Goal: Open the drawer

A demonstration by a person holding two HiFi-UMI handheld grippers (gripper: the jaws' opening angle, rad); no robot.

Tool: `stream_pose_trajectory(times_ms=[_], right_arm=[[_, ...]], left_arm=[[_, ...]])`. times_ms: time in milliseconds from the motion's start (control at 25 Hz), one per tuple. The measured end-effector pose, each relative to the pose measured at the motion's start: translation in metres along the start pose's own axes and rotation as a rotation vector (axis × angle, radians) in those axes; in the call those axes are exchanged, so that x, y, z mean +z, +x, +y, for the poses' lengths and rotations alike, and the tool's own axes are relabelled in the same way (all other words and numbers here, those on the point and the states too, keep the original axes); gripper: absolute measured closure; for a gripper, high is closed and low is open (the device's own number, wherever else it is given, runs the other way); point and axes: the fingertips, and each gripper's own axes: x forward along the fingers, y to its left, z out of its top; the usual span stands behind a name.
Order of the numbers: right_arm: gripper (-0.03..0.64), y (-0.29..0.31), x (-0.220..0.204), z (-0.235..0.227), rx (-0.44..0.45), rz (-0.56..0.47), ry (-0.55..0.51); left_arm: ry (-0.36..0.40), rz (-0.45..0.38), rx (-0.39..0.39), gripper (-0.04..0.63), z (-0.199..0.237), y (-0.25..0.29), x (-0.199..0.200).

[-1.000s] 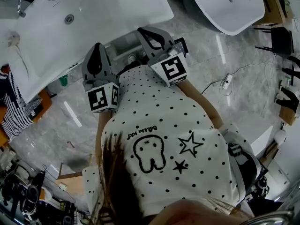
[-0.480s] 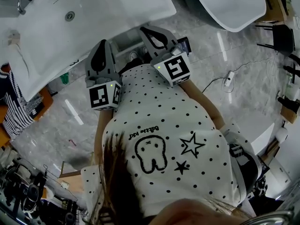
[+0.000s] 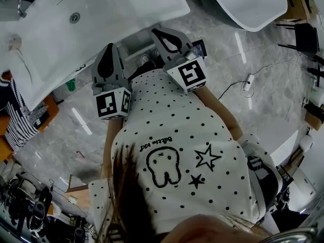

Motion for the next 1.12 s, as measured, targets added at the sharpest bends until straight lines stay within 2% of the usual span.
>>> stream_pose_trajectory(times_ms=[1120], right_arm=[[0.603,-0.0044,0.0023,-0.0005,-0.006,-0.019,-0.004]], left_arm=[[0.007,-0.019,0.007,0.591,-0.0017,-0.0034,0.0032]])
